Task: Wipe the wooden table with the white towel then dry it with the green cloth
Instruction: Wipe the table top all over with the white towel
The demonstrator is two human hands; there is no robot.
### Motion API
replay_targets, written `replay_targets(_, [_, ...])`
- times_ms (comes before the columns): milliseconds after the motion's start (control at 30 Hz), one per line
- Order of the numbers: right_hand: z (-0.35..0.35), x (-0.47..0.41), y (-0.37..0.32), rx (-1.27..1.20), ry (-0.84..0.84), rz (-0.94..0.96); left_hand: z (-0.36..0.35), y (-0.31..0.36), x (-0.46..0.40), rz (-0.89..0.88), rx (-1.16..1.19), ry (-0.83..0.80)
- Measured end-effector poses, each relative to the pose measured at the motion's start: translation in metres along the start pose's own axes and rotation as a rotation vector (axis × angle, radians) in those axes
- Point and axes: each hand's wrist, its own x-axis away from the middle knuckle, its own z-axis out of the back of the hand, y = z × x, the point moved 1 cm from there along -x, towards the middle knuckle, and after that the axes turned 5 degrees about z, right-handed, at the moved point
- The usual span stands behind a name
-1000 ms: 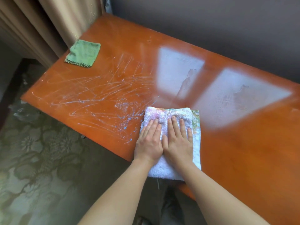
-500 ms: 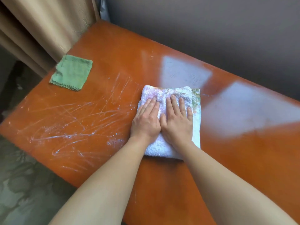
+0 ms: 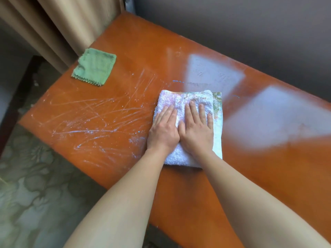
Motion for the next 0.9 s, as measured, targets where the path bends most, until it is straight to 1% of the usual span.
replay_targets(133, [-0.014, 0.064, -0.027, -0.015, 0.003, 0.036, 0.01, -0.021, 0.071, 0.013, -0.044, -0.012])
replay_targets(300, [-0.034, 0.146, -0.061, -0.018, 0.016, 0.074, 0.022, -0.049, 0.158, 0.038, -0.069, 0.015])
replay_targets(467, [-0.05, 0.206, -0.082, 0.023, 0.018, 0.064, 0.025, -0.068, 0.219, 0.025, -0.08, 0.039])
replay_targets(667, [-0.055, 0.219, -0.087, 0.06, 0.035, 0.056, 0.024, -0.077, 0.229, 0.003, -0.122, 0.051])
replay_targets(800, [-0.056, 0.208, -0.085, 0.072, 0.019, 0.07, 0.021, -0.079, 0.22, -0.009, -0.178, 0.024])
replay_targets(900, [-0.054, 0.191, -0.086, 0.078, 0.031, 0.073, 0.024, -0.081, 0.204, -0.006, -0.168, 0.012])
